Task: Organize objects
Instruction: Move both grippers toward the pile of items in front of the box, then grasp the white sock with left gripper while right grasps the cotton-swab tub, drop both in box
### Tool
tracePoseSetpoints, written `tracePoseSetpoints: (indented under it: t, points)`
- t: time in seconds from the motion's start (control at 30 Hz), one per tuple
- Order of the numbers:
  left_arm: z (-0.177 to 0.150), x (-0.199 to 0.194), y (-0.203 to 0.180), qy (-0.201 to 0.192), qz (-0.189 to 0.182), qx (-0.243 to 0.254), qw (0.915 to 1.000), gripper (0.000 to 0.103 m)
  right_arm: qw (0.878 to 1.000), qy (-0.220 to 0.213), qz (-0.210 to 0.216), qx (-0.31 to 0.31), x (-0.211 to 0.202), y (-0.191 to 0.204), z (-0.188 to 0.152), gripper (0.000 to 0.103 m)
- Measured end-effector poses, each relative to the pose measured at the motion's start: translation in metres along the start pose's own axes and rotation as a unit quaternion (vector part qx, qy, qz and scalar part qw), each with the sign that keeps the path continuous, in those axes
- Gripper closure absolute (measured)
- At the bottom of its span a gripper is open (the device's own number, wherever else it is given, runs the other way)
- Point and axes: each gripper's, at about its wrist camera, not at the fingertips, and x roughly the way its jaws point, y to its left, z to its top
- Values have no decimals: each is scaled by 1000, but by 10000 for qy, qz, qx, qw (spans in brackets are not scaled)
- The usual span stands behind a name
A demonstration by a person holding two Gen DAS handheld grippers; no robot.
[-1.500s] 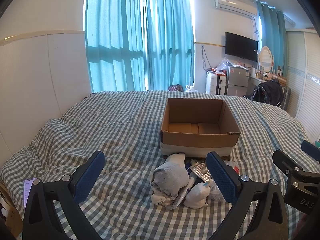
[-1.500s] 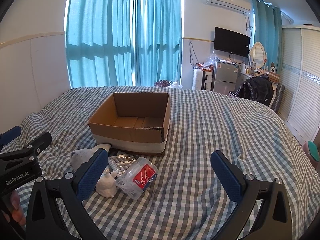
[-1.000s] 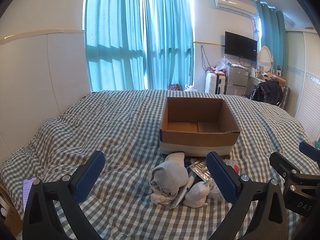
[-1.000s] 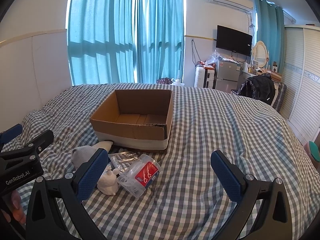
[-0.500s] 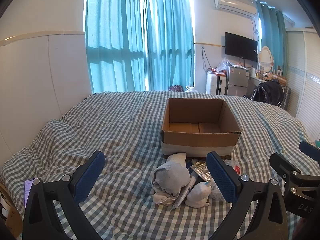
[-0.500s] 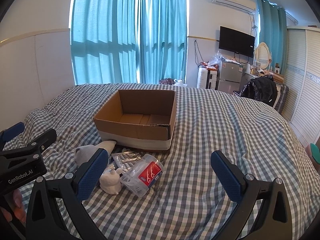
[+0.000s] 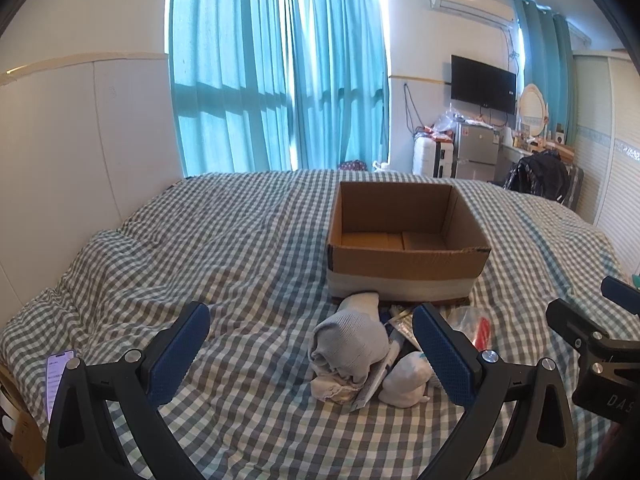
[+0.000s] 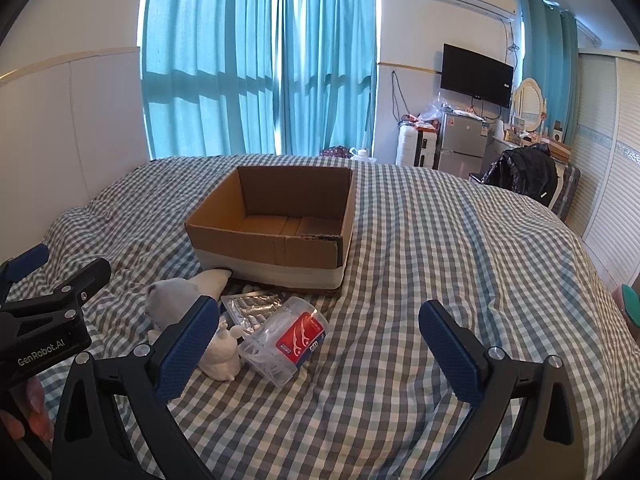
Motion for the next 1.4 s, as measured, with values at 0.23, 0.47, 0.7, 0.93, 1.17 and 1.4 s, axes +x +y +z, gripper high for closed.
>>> tracePoseSetpoints:
  t: [0.23, 0.47, 0.7, 0.93, 1.17, 1.4]
  points:
    - [-17, 30, 0, 385, -30, 12, 9993, 0, 9991, 413, -25, -35, 35, 0, -14, 4]
    - [-34, 77, -3, 903, 54, 211, 9957, 7, 9974, 626, -115, -329, 72, 10, -14, 12]
    - [-31, 112, -19, 1057, -208, 386, 9934, 15, 9954, 943, 75, -125, 115, 10, -12, 12]
    - [-38, 134, -36, 1006, -603, 604, 9913, 45, 9861, 1593, 478, -16, 158, 20, -35, 13]
    - [-38, 131, -13, 991, -843, 297, 9910, 53, 9821, 1799, 552, 76, 171, 27, -49, 26]
    - [-30, 106, 8, 914, -923, 10, 9915, 55, 9863, 1604, 374, 25, 139, 23, -48, 35]
